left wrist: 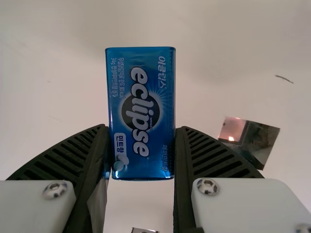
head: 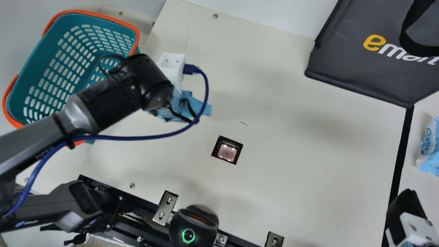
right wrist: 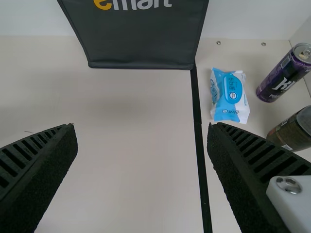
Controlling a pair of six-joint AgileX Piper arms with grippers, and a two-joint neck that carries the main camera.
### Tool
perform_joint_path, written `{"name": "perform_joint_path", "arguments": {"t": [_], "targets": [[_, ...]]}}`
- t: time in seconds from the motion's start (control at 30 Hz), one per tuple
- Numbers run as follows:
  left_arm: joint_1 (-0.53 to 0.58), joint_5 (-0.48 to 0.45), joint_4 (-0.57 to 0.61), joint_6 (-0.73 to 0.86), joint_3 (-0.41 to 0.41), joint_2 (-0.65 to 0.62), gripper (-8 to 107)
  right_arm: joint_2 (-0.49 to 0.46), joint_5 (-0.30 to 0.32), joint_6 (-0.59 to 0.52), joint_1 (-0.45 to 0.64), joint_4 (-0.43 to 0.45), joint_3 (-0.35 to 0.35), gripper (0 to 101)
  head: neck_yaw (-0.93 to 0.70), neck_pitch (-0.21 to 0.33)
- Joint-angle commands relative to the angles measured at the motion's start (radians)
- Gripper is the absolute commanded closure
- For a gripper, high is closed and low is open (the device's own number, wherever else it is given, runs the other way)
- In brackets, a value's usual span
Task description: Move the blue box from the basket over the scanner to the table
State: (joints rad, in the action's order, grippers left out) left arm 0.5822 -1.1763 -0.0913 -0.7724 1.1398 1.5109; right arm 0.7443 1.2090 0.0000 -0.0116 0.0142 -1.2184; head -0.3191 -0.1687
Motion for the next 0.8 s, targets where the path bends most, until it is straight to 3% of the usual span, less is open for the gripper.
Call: {"name": "perform_joint_path", "arguments": {"t": [0.0,0.77], "targets": [[0.038,0.008,0.003,-0.015,-0.006,0.011,107,0.000,0.000,0.000,0.000,0.000,0.000,6,-0.002,0.030],[0.243,0.117,0.007,-0.142,-0.056,0.136,107,0.000,0.001,0.000,0.000,0.000,0.000,6,-0.002,0.030]]}}
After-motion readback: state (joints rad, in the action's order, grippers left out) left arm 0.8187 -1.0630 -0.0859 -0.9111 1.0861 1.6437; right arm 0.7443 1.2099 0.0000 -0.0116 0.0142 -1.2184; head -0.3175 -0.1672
